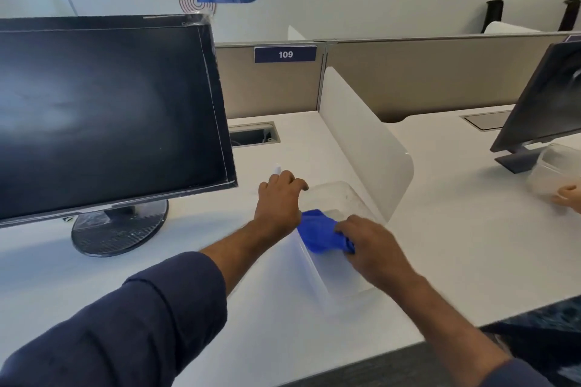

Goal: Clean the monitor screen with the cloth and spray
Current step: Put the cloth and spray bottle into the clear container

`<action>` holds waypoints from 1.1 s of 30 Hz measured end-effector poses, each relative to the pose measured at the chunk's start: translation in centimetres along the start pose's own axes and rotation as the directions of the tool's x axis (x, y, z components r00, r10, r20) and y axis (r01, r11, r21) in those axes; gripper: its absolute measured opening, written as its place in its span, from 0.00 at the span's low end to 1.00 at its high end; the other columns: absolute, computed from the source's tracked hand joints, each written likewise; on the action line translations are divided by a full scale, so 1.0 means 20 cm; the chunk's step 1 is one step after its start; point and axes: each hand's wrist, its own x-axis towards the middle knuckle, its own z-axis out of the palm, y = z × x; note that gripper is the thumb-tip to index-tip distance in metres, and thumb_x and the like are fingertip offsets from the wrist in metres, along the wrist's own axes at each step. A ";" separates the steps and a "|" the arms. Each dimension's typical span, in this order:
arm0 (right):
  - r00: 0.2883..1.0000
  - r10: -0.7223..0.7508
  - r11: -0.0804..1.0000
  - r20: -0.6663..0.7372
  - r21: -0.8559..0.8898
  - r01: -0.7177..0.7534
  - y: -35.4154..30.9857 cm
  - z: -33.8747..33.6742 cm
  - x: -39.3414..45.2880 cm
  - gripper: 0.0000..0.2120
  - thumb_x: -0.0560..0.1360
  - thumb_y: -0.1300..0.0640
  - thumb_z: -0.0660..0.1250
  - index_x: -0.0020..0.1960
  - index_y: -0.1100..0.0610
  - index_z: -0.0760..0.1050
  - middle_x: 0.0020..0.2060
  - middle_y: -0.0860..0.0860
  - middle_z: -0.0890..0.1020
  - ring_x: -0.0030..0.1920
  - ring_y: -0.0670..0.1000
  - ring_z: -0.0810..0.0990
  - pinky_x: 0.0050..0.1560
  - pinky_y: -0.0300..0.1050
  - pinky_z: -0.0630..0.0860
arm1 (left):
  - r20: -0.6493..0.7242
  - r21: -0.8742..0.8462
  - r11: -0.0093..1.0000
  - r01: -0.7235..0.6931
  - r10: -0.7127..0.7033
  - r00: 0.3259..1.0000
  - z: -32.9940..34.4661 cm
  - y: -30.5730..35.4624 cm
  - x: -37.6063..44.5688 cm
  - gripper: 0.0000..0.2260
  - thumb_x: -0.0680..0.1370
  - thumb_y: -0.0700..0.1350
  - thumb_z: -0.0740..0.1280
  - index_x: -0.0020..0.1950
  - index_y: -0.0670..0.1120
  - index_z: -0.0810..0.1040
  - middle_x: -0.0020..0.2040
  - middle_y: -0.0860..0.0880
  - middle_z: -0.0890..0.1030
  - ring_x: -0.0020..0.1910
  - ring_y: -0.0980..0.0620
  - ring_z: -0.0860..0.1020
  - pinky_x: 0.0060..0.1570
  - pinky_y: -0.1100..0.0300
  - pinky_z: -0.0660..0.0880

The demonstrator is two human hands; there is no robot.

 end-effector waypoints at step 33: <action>0.716 0.218 0.975 0.664 -0.184 -0.126 -0.01 0.31 0.20 0.59 0.66 0.49 0.77 0.80 0.45 0.36 0.79 0.55 0.41 0.78 0.61 0.48 0.69 0.57 0.67 | 0.185 -0.595 0.700 0.394 -0.358 0.915 0.05 0.00 -0.24 0.24 0.79 0.48 0.69 0.74 0.47 0.70 0.39 0.53 0.82 0.43 0.51 0.84 0.47 0.62 0.77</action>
